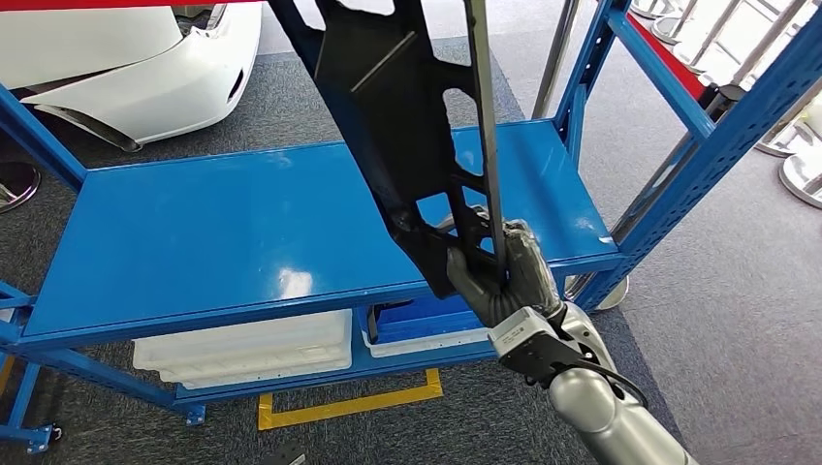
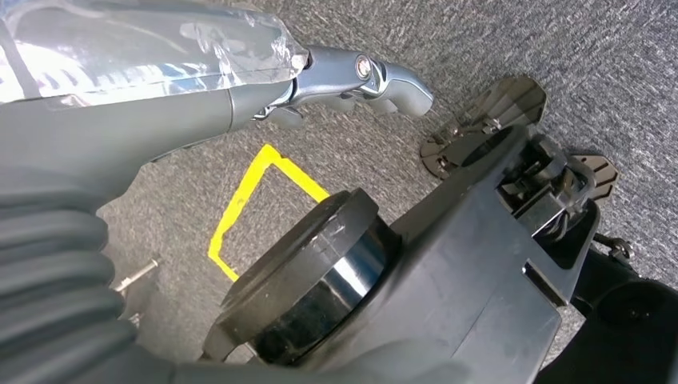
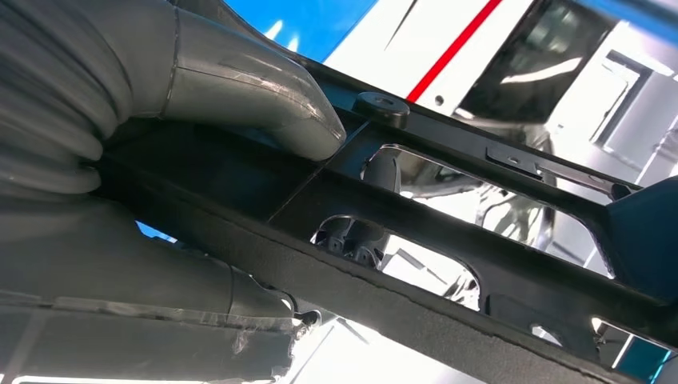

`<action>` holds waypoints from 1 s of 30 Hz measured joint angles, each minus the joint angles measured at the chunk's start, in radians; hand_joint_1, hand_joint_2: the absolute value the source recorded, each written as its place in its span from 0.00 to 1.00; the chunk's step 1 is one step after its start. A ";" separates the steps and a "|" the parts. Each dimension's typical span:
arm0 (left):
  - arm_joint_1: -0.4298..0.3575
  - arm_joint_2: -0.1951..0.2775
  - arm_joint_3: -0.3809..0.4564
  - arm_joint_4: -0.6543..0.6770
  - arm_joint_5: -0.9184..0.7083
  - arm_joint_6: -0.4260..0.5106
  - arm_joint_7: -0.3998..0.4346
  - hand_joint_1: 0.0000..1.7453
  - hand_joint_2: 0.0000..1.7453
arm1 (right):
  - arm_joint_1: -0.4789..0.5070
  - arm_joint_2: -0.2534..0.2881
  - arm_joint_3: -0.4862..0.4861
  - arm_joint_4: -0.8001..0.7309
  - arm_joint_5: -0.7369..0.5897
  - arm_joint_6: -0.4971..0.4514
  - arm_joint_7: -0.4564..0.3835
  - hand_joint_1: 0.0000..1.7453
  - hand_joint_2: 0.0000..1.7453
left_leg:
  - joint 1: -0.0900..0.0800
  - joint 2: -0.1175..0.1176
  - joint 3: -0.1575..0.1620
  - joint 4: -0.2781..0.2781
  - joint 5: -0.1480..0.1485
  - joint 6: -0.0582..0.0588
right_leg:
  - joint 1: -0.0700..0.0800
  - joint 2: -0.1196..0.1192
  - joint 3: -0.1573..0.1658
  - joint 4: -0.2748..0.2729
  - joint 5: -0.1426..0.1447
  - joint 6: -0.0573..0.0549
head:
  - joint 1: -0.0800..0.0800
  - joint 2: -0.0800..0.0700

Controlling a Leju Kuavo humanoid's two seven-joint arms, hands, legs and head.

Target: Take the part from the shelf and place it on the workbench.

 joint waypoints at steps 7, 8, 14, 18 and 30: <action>0.010 0.004 0.000 -0.009 0.012 0.014 -0.002 0.00 1.00 | 0.000 0.031 0.022 0.000 -0.003 0.011 -0.007 1.00 1.00 | 0.000 0.000 0.000 0.000 0.000 0.000 | 0.000 0.000 0.000 0.000 0.000 0.000 | 0.000 0.000; 0.010 0.004 0.000 -0.009 0.012 0.014 -0.002 0.00 1.00 | 0.000 0.032 0.022 0.000 -0.003 0.011 -0.007 1.00 1.00 | 0.000 0.000 0.000 0.000 0.000 0.000 | 0.000 0.000 0.000 0.000 0.000 0.000 | 0.000 0.000; 0.017 0.007 0.000 -0.015 0.015 0.017 -0.003 0.00 1.00 | -0.001 0.047 0.030 0.000 -0.003 0.013 -0.007 1.00 1.00 | 0.000 0.000 0.000 0.000 0.000 0.000 | 0.000 0.000 0.000 0.000 0.000 0.000 | 0.001 0.000; 0.018 0.009 0.000 -0.017 0.015 0.017 -0.003 0.00 1.00 | -0.001 0.053 0.033 0.000 -0.003 0.013 -0.008 1.00 1.00 | 0.000 0.000 0.000 0.000 0.000 0.000 | 0.000 0.000 0.000 0.000 0.000 0.000 | 0.001 0.000; 0.038 0.022 -0.002 -0.034 0.074 0.044 -0.011 0.00 1.00 | -0.007 0.065 0.051 0.000 -0.020 0.013 -0.016 1.00 1.00 | 0.000 0.000 0.000 0.000 0.000 0.000 | 0.000 0.000 0.000 0.000 0.000 0.000 | 0.000 0.000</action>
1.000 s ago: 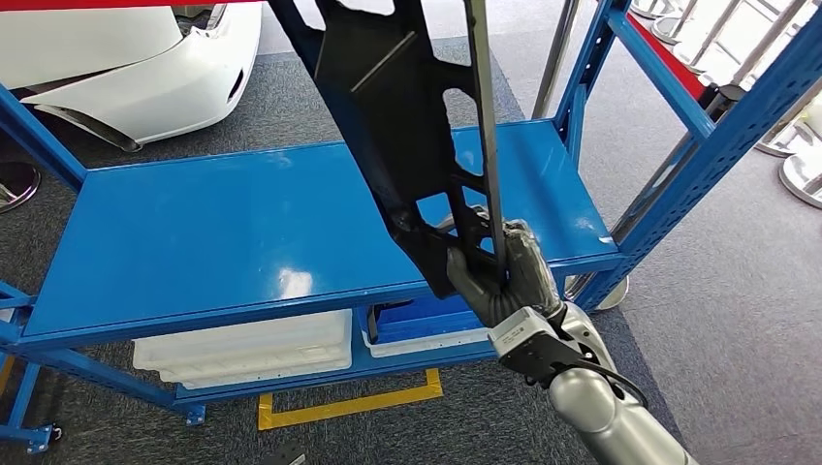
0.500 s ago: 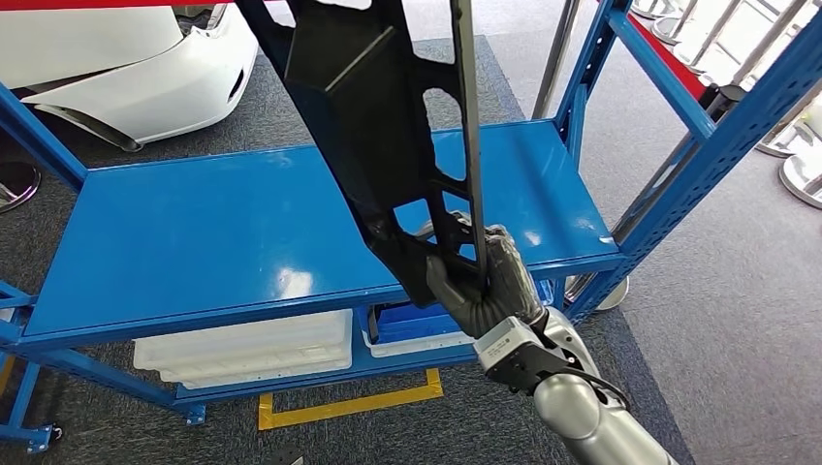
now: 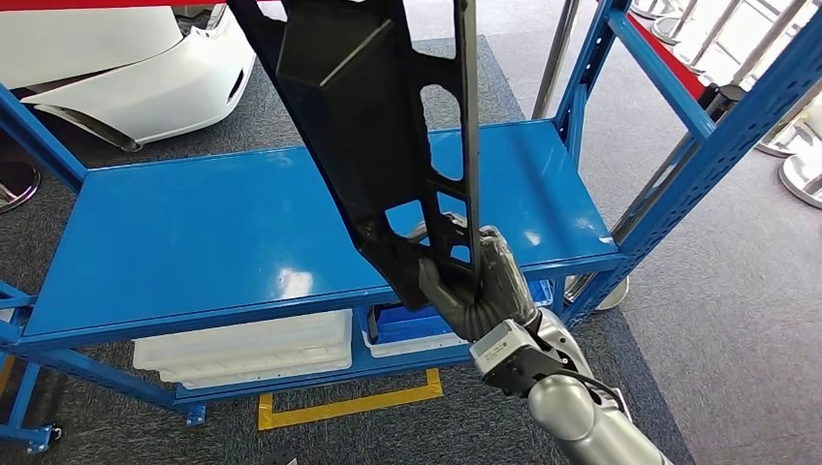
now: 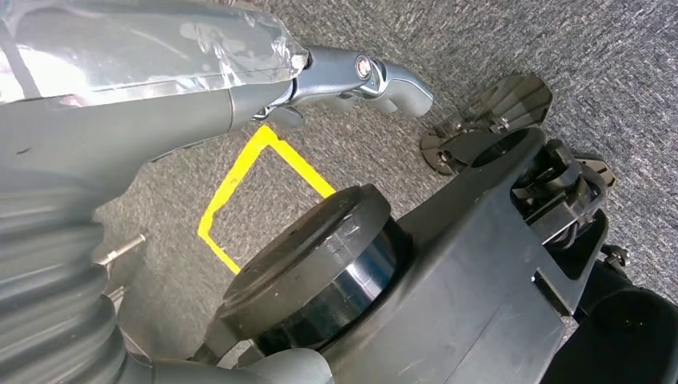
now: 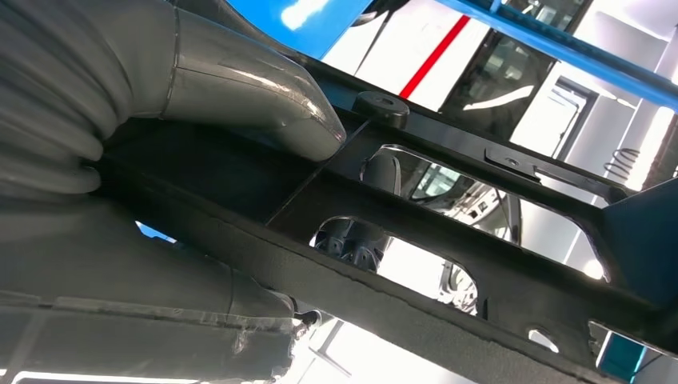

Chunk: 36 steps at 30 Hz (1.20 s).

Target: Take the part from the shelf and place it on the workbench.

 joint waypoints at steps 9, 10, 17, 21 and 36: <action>0.010 0.007 -0.001 -0.013 0.018 0.008 -0.004 0.00 1.00 | -0.002 0.006 0.011 0.000 -0.001 0.001 -0.002 1.00 1.00 | 0.000 0.000 0.000 0.000 0.000 0.000 | 0.000 0.000 0.000 0.000 0.000 0.000 | 0.000 0.000; 0.011 0.008 -0.001 -0.014 0.025 0.010 -0.006 0.00 1.00 | -0.002 0.006 0.013 0.000 -0.001 0.000 -0.002 1.00 1.00 | 0.000 0.000 0.000 0.000 0.000 0.000 | 0.000 0.000 0.000 0.000 0.000 0.000 | 0.001 0.000; 0.015 0.018 -0.003 -0.020 0.058 0.020 -0.014 0.00 1.00 | -0.006 0.008 0.023 0.000 -0.004 0.000 -0.002 1.00 1.00 | -0.003 0.004 0.003 -0.002 0.003 0.013 | -0.007 -0.003 0.004 -0.003 0.003 0.010 | -0.004 0.000; 0.016 0.019 -0.006 -0.023 0.074 0.028 -0.020 0.00 1.00 | -0.005 0.008 0.024 0.000 -0.005 -0.004 0.001 1.00 1.00 | 0.008 0.008 0.011 -0.028 0.022 0.022 | -0.008 -0.001 -0.052 0.137 -0.093 0.020 | 0.007 0.000; 0.014 0.024 -0.018 -0.022 0.119 0.031 -0.041 0.00 1.00 | 0.012 0.006 0.024 0.006 -0.002 -0.011 -0.005 1.00 1.00 | 0.024 0.009 -0.070 0.131 -0.074 -0.049 | -0.021 0.004 -0.012 0.025 -0.001 -0.022 | -0.013 0.000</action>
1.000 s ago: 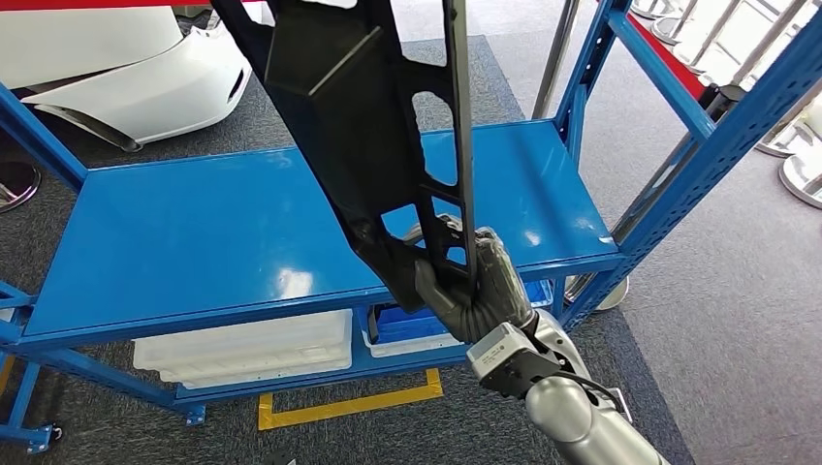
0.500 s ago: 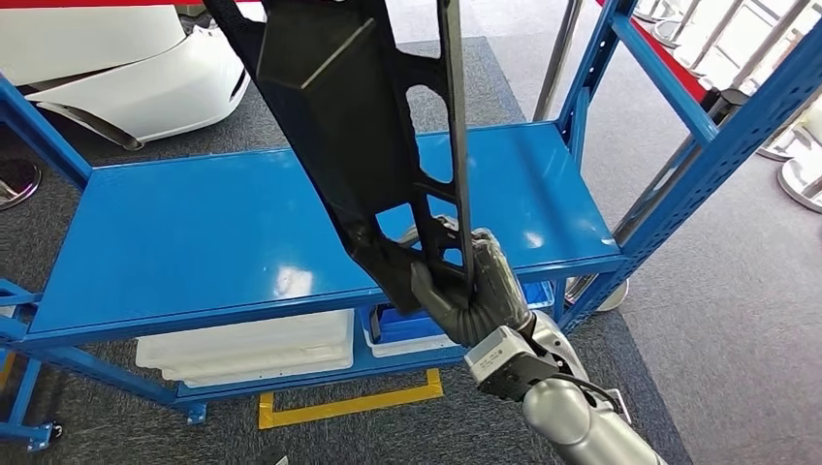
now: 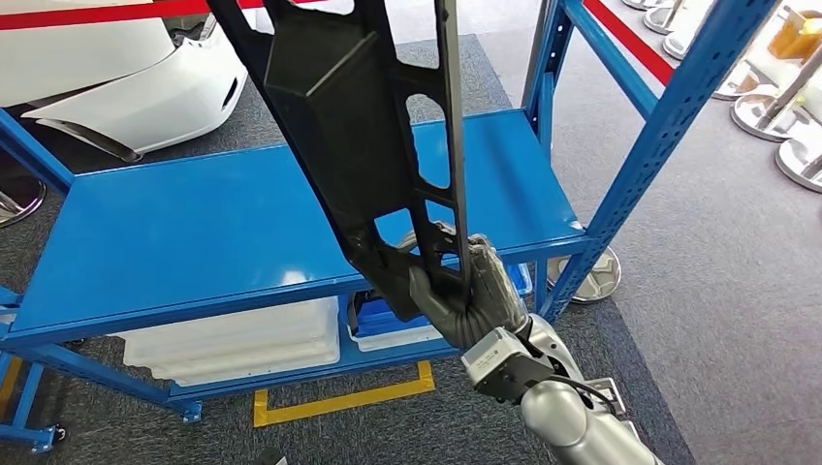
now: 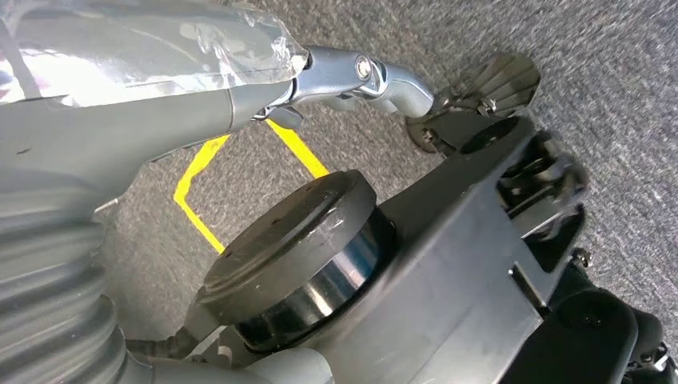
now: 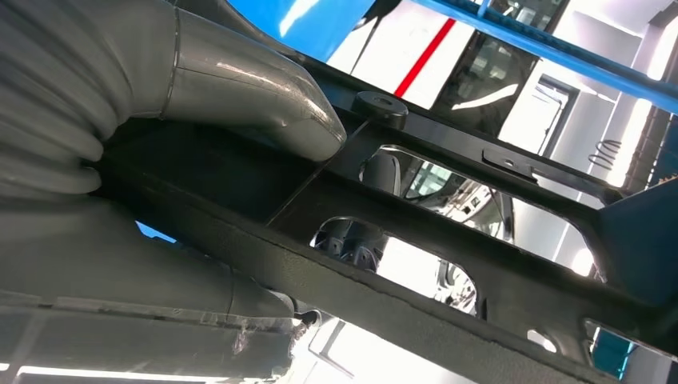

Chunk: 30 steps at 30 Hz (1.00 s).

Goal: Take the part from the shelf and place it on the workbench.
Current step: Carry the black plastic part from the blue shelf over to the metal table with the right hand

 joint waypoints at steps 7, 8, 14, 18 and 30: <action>-0.001 0.002 -0.008 0.002 0.022 0.000 -0.022 0.00 1.00 | 0.003 0.000 0.000 0.005 -0.003 -0.012 0.003 1.00 1.00 | -0.026 0.001 0.122 -0.039 -0.043 0.040 | 0.024 -0.003 -0.059 0.001 0.052 -0.007 | -0.032 0.000; -0.002 0.003 -0.008 0.002 0.024 0.000 -0.024 0.00 1.00 | 0.003 0.000 0.000 0.005 -0.003 -0.016 0.004 1.00 1.00 | -0.032 0.001 0.155 -0.095 -0.028 0.048 | 0.025 -0.003 -0.062 0.001 0.058 -0.003 | -0.032 0.000; -0.001 0.005 -0.012 0.007 0.029 0.003 -0.028 0.00 1.00 | 0.002 -0.002 0.000 0.005 -0.003 -0.022 0.008 1.00 1.00 | -0.038 0.006 0.146 -0.147 0.029 0.076 | 0.016 -0.007 -0.081 0.024 0.037 0.032 | -0.033 0.000; -0.001 0.004 -0.015 0.012 0.031 0.003 -0.028 0.00 1.00 | 0.004 -0.006 0.000 0.006 -0.003 -0.027 0.015 1.00 1.00 | -0.036 0.010 0.094 -0.145 0.069 0.082 | 0.011 -0.007 -0.129 0.234 -0.128 0.046 | -0.016 0.000; 0.018 0.004 -0.017 0.024 0.082 0.020 -0.066 0.00 1.00 | 0.020 -0.010 0.000 0.005 0.013 -0.057 0.025 1.00 1.00 | -0.029 0.008 -0.016 -0.035 0.043 0.029 | 0.015 -0.007 0.056 -0.021 -0.030 -0.011 | -0.018 0.000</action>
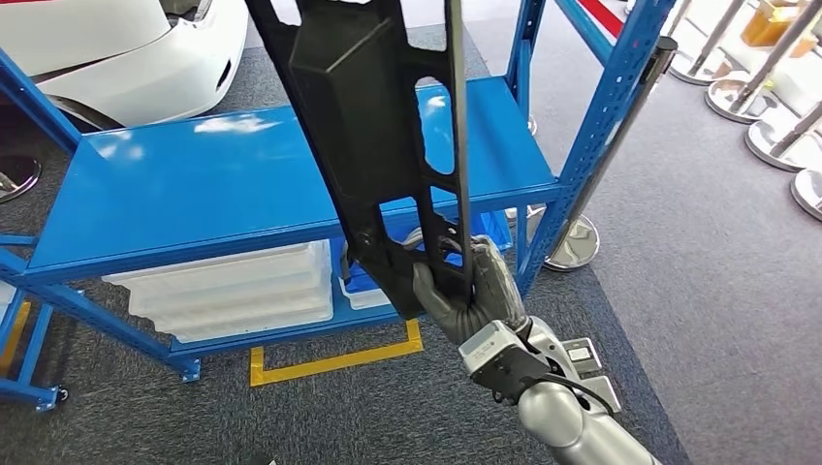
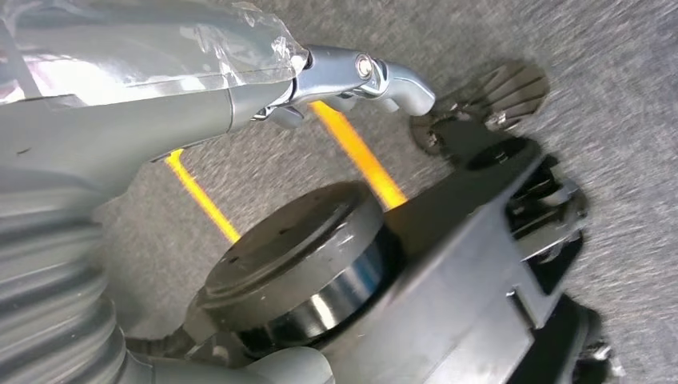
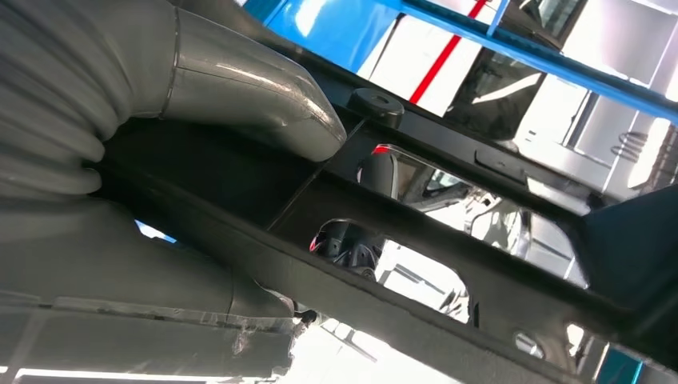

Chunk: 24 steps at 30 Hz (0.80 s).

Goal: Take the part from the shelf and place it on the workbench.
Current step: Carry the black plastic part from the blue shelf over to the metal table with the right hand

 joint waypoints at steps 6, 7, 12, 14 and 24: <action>0.012 0.000 -0.002 0.004 0.031 0.004 -0.017 0.00 1.00 | 0.011 0.000 0.000 0.000 -0.004 -0.001 -0.003 1.00 1.00 | 0.010 -0.001 0.031 0.160 -0.074 -0.014 | 0.002 -0.001 -0.075 0.011 0.053 0.000 | -0.029 0.000; 0.014 0.000 -0.003 0.005 0.037 0.006 -0.019 0.00 1.00 | 0.013 0.000 0.000 0.000 -0.005 -0.001 -0.005 1.00 1.00 | 0.011 -0.001 0.085 0.091 -0.053 -0.011 | 0.002 -0.001 -0.085 0.012 0.062 0.003 | -0.031 0.000; 0.019 -0.001 -0.005 0.008 0.060 0.013 -0.029 0.00 1.00 | 0.016 0.000 0.000 0.000 -0.006 -0.001 -0.013 1.00 1.00 | 0.002 -0.004 0.193 -0.108 -0.039 0.016 | 0.002 -0.001 -0.100 0.002 0.108 0.035 | -0.030 0.000; 0.021 -0.001 -0.005 0.008 0.068 0.014 -0.030 0.00 1.00 | 0.018 -0.001 0.000 0.000 -0.008 -0.001 -0.016 1.00 1.00 | 0.005 0.001 0.172 -0.116 -0.015 0.032 | 0.001 0.001 -0.116 0.017 0.083 0.047 | -0.029 0.000; 0.024 -0.004 -0.007 0.010 0.095 0.015 -0.030 0.00 1.00 | 0.017 -0.002 0.000 0.003 -0.011 0.002 -0.031 1.00 1.00 | -0.006 0.004 0.036 -0.099 0.092 0.041 | 0.008 0.001 0.034 0.068 -0.030 0.031 | 0.028 0.000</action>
